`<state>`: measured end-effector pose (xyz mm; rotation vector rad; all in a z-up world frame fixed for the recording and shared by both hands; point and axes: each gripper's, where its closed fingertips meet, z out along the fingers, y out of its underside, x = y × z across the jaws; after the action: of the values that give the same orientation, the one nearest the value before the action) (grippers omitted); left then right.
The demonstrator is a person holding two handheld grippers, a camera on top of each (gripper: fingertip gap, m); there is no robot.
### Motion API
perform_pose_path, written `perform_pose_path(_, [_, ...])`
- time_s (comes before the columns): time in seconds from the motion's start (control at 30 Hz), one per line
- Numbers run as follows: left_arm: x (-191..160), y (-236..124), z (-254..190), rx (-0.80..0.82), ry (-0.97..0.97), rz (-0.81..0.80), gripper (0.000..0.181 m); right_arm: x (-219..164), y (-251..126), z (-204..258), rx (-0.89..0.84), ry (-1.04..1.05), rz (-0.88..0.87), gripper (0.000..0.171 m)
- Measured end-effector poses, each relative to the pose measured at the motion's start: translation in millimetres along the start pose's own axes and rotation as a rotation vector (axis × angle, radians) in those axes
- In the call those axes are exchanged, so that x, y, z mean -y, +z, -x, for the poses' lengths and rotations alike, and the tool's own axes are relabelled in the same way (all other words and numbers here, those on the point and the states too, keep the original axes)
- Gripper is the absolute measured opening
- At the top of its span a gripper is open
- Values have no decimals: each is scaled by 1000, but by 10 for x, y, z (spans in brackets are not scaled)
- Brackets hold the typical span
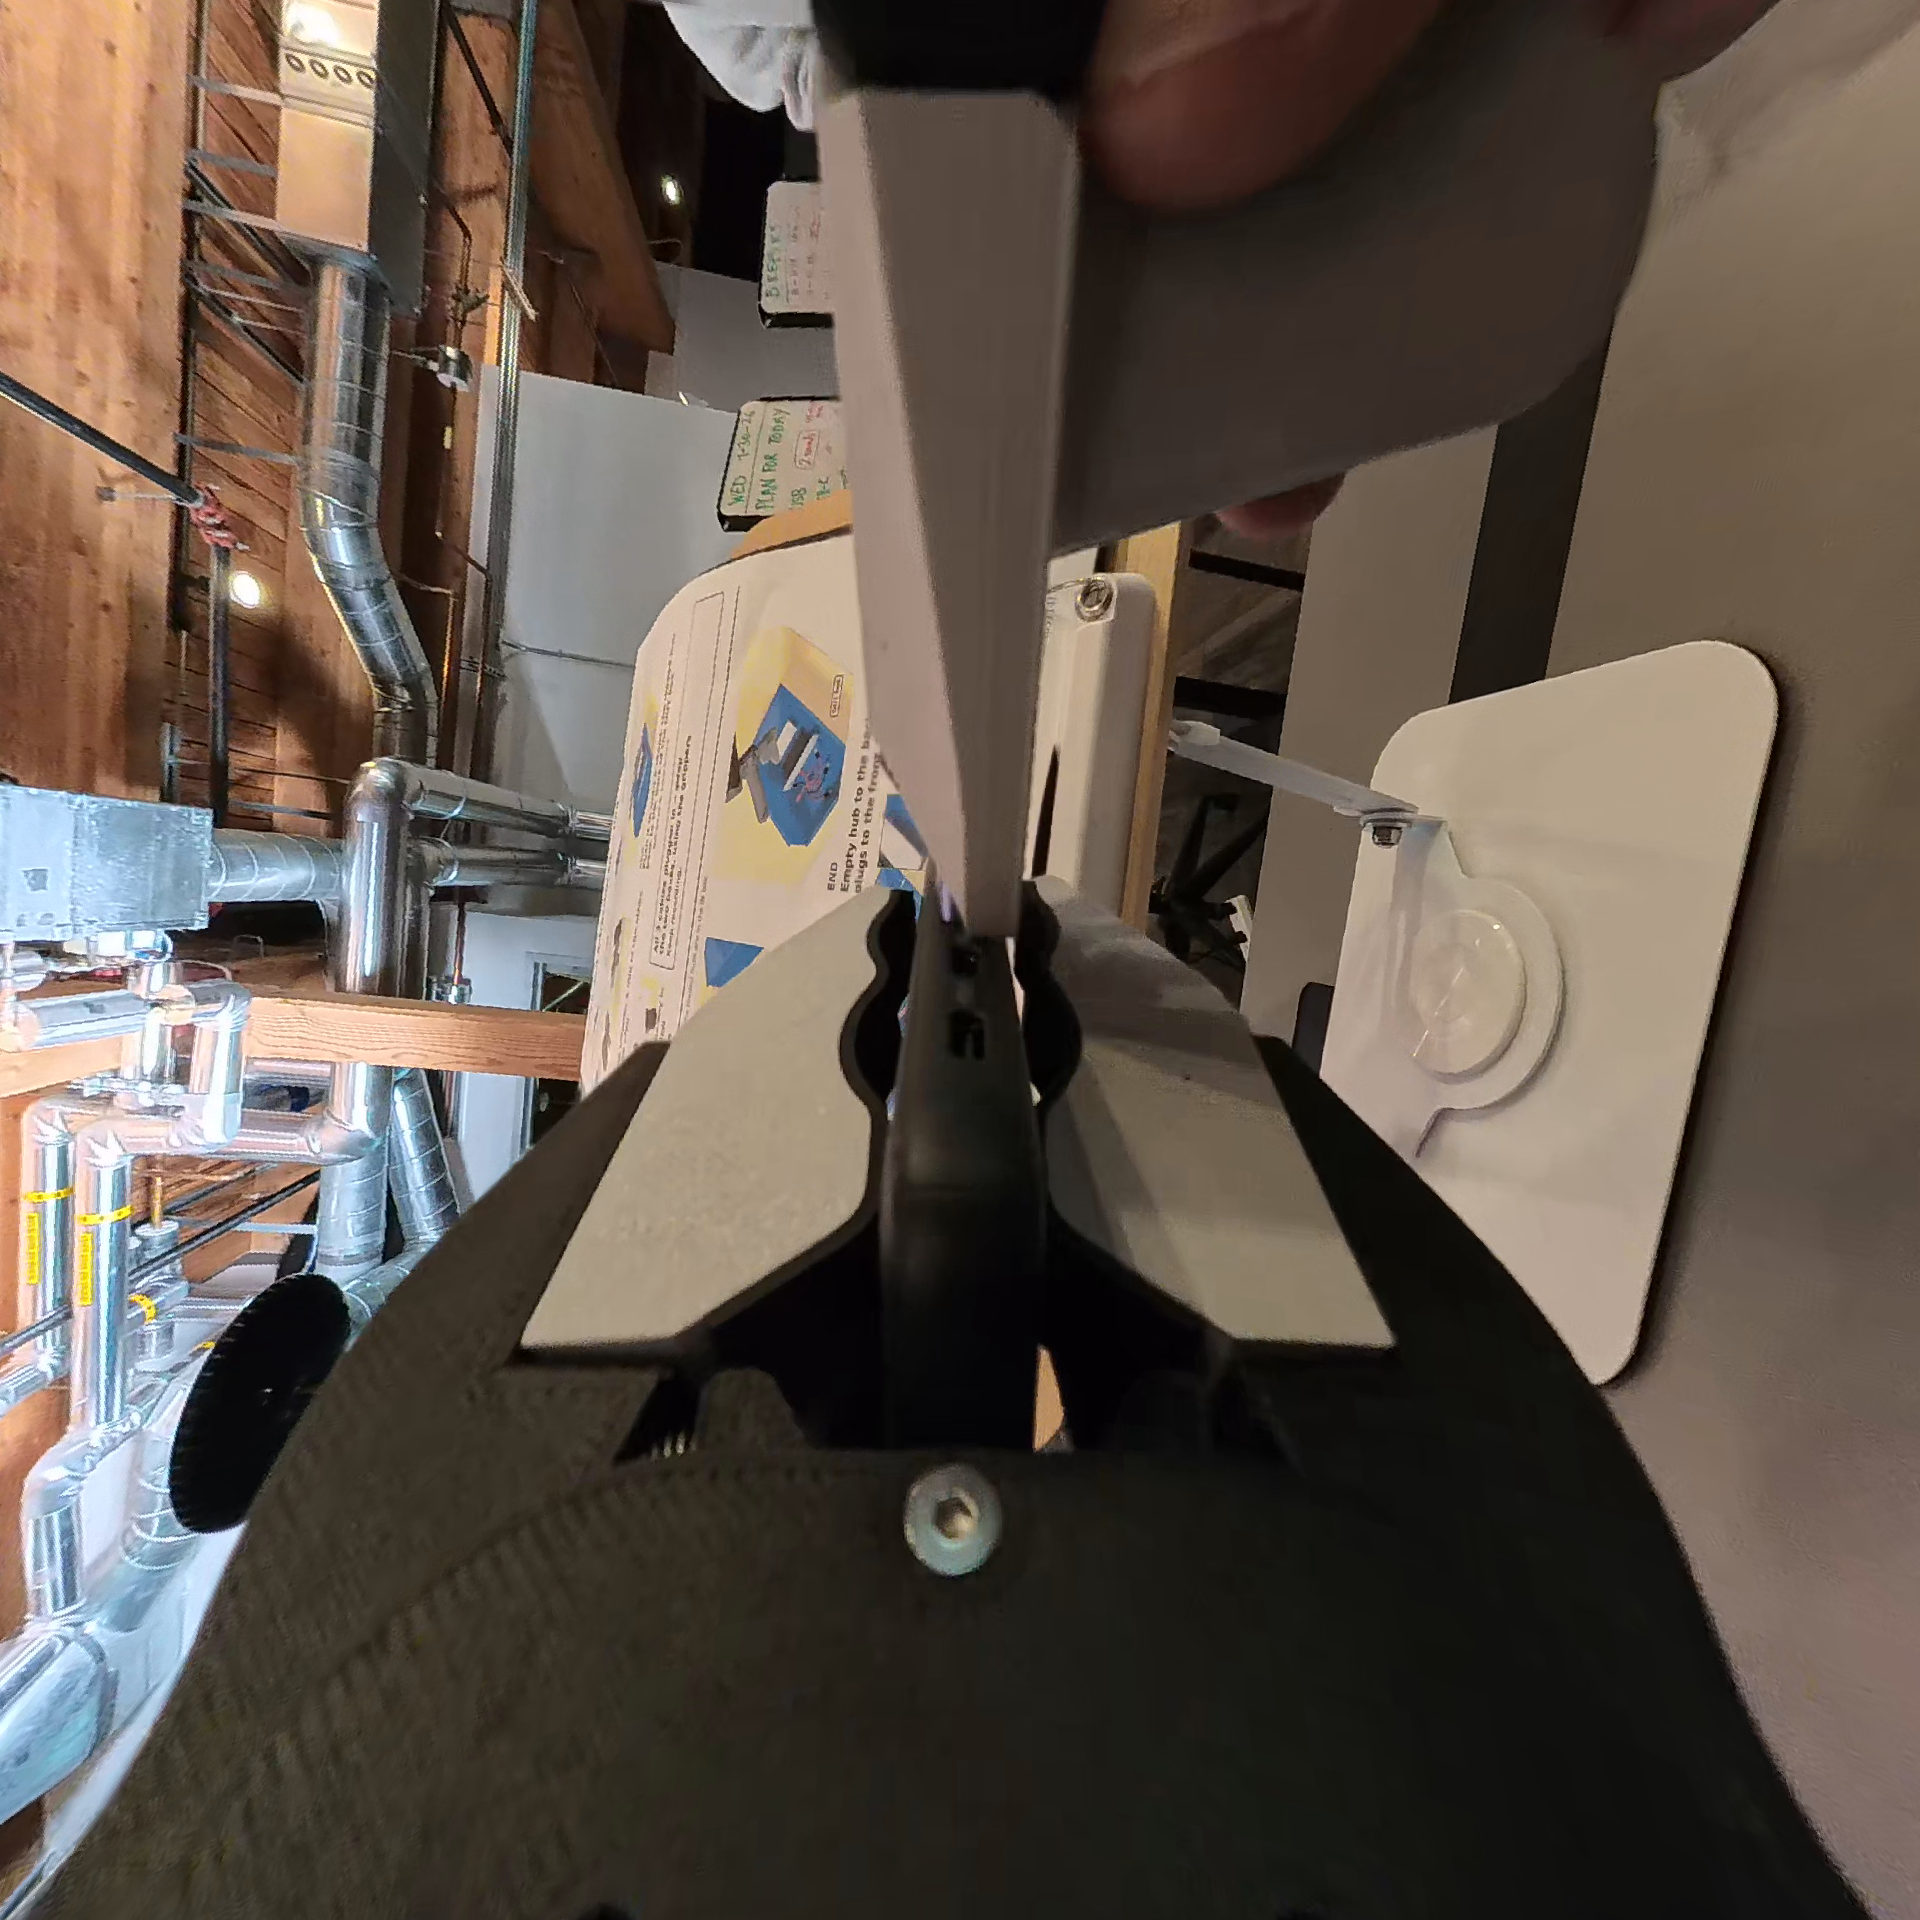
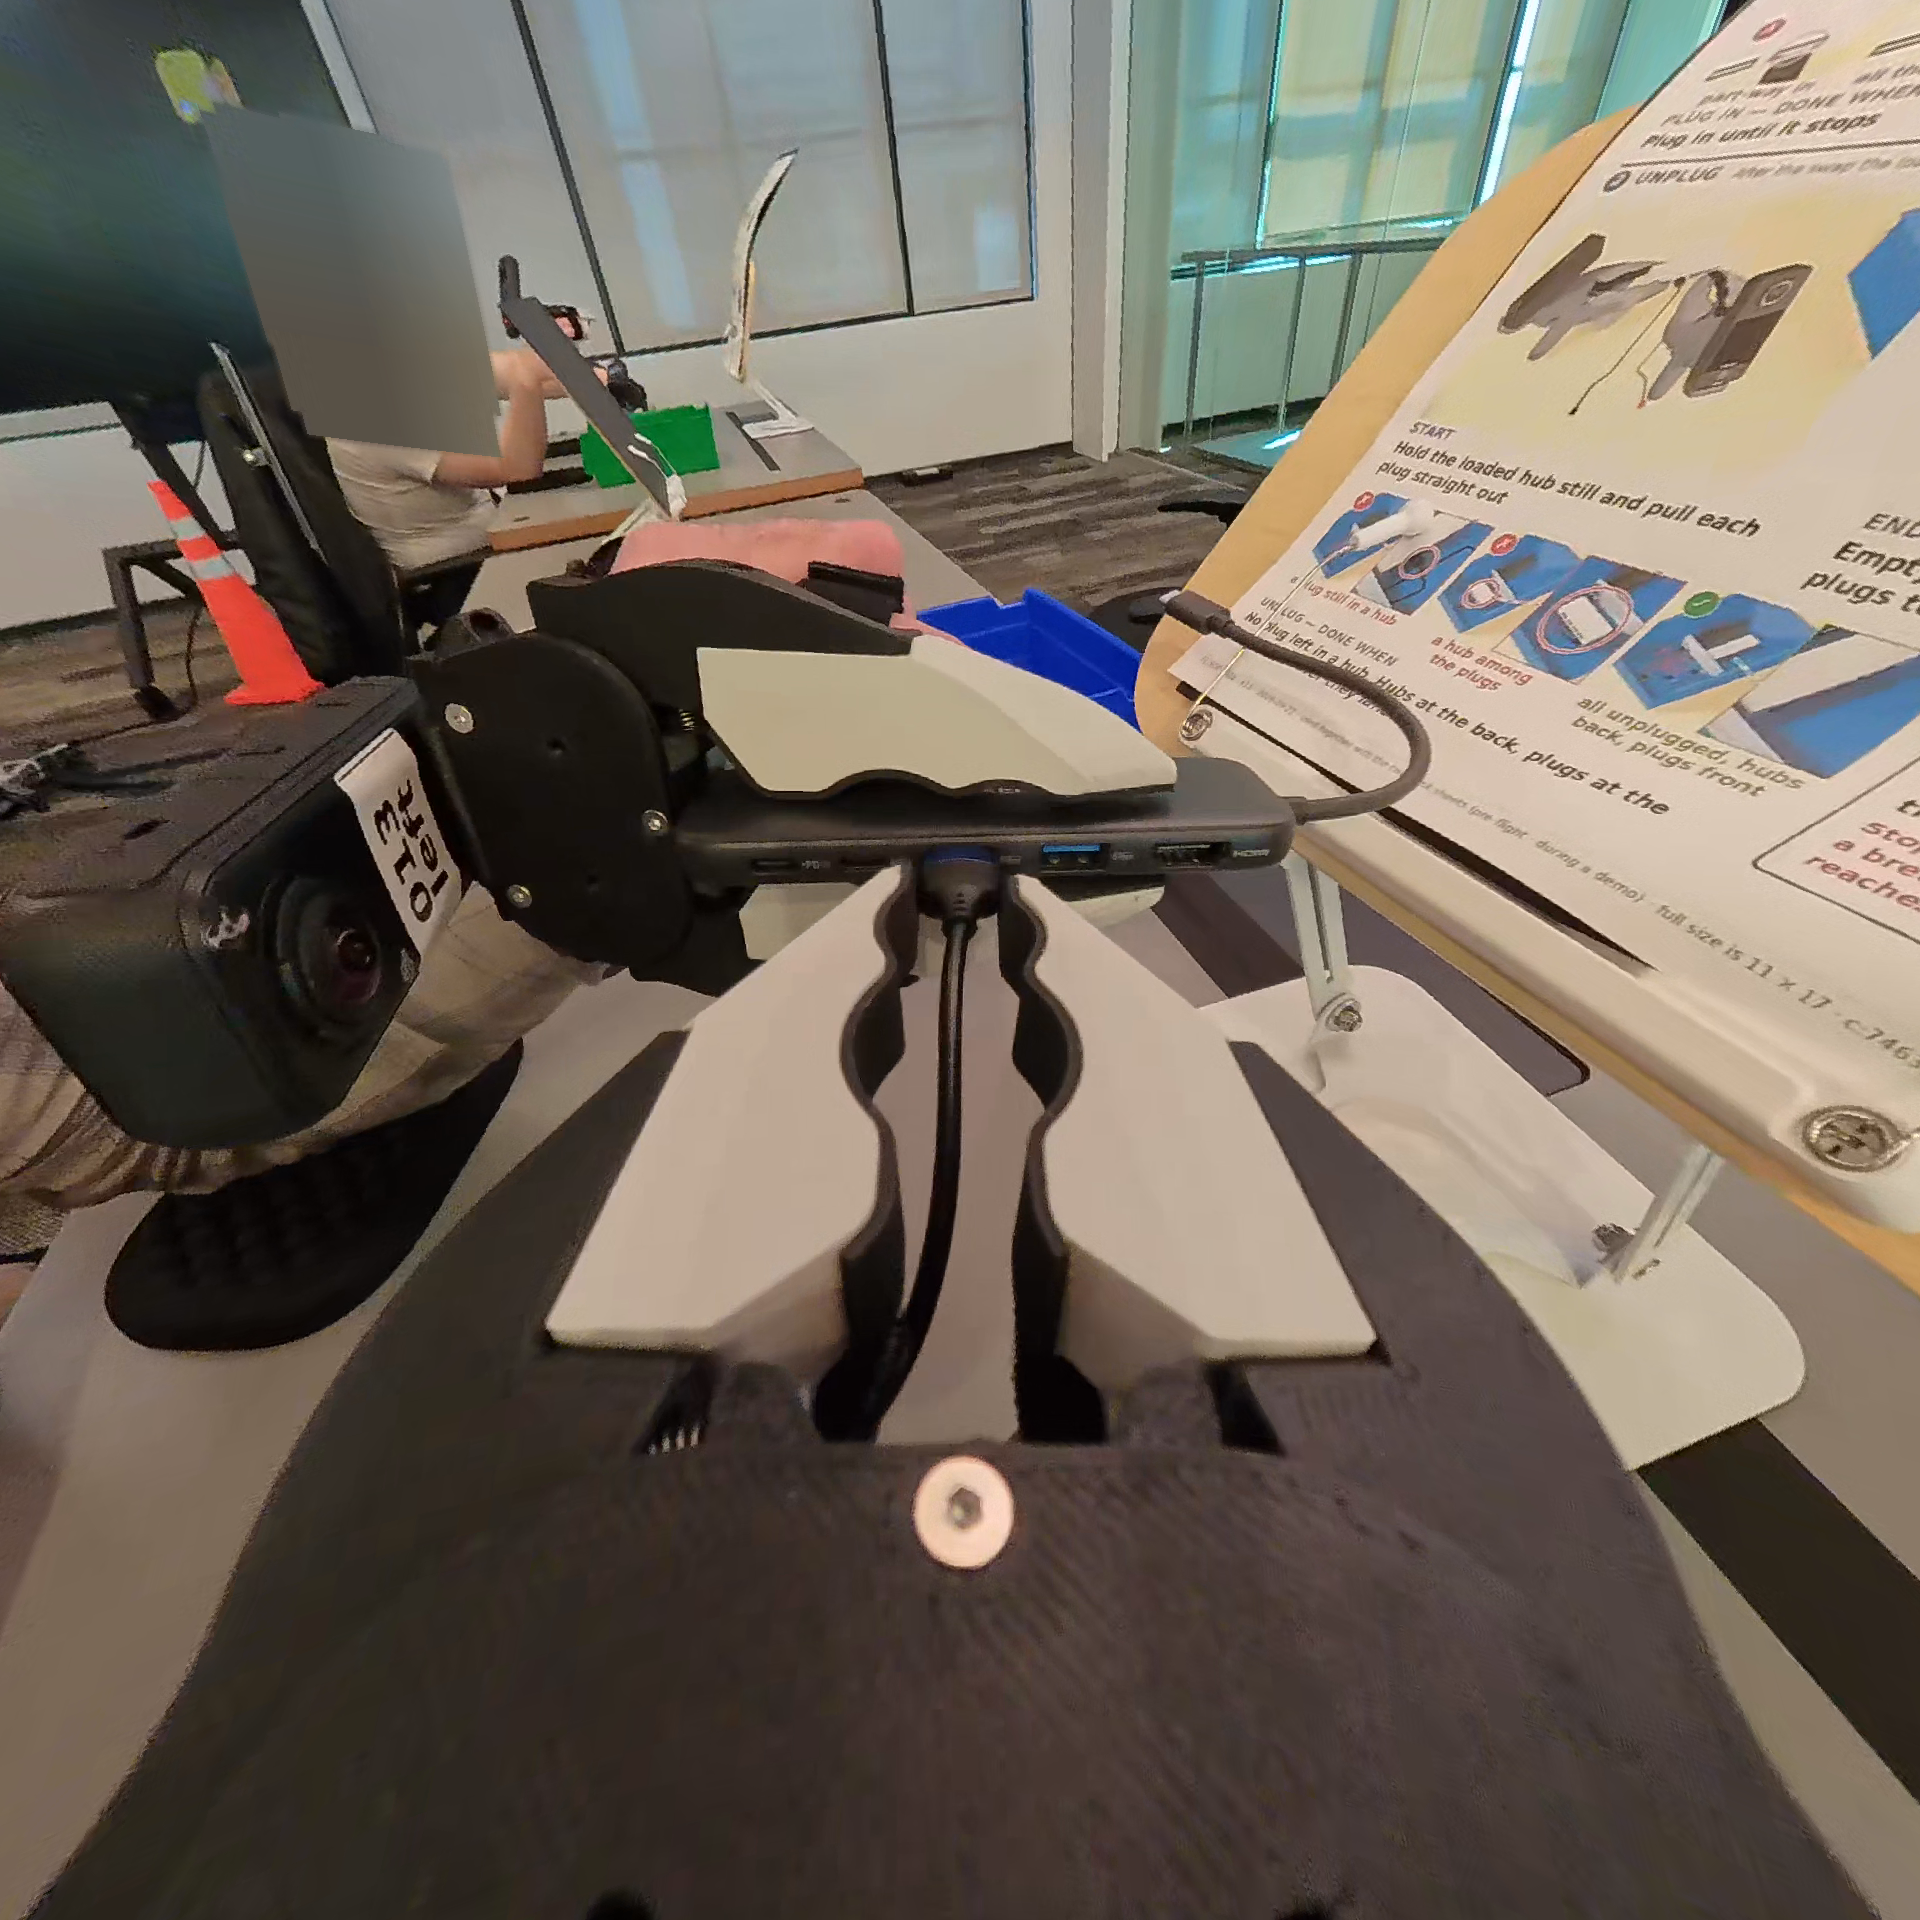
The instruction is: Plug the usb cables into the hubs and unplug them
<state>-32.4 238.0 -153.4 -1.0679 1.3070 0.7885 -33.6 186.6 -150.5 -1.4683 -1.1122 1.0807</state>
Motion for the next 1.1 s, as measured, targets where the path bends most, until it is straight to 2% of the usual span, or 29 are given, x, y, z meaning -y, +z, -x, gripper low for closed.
perform_pose_path(0.53, [58, 8, 25, 11, -8, -33, 20, 52, -25, 9, -14, -18, -70, 12])
perform_pose_path(0.63, [65, 9, 32, 6, -23, -39, 32, 70, -38, -2, -8, 7, -97, 12])
perform_pose_path(0.7, [84, -13, 62, 19, -25, -57, 31, 78, -54, -16, -7, 23, -115, 12])
perform_pose_path(0.77, [125, -44, 101, 31, -45, -84, 21, 73, -65, -20, -5, 28, -119, 12])
perform_pose_path(1.1, [66, -10, 68, 24, -2, -17, 20, 89, -48, -67, 9, 23, -80, 17])
